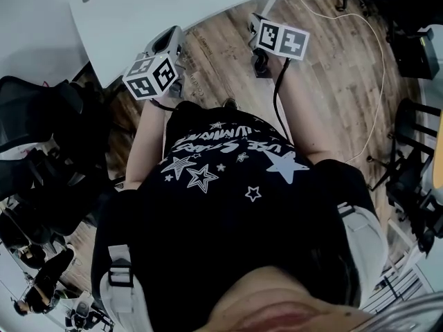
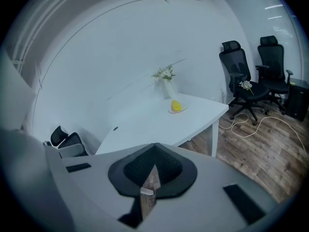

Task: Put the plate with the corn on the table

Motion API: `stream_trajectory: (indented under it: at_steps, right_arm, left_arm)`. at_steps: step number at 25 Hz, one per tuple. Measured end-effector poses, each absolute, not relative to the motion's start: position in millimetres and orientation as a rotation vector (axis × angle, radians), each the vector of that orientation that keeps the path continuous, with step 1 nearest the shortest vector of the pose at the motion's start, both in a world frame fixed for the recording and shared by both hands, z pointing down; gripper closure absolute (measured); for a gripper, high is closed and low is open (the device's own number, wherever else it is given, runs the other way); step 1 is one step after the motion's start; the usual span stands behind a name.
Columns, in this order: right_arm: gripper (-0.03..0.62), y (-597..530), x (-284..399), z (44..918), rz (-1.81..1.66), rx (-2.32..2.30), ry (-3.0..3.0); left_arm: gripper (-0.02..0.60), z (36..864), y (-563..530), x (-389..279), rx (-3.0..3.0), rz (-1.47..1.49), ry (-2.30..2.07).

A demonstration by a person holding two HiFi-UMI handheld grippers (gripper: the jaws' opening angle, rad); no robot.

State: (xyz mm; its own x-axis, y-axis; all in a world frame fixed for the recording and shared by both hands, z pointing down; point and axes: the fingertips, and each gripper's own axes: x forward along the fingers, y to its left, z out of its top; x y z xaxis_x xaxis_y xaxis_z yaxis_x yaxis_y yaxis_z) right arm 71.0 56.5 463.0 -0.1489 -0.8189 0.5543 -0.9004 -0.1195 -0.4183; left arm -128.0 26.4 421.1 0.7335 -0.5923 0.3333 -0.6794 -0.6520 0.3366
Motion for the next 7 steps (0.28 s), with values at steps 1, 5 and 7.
stream_trajectory:
  at_steps: [1, 5, 7]
  right_arm:
    - [0.588, 54.7, 68.8, 461.9, 1.112, 1.969, -2.01]
    - [0.588, 49.7, 63.8, 460.8, 1.103, 1.964, -2.014]
    - [0.588, 48.8, 61.7, 461.2, 1.102, 1.966, -2.013]
  left_arm:
    - [0.575, 419.0, 24.6, -128.8, 2.497, 0.262, -0.973]
    - [0.575, 415.2, 18.0, -128.7, 2.504, 0.242, -0.969]
    - [0.575, 414.6, 15.8, -128.8, 2.508, 0.24, -0.964]
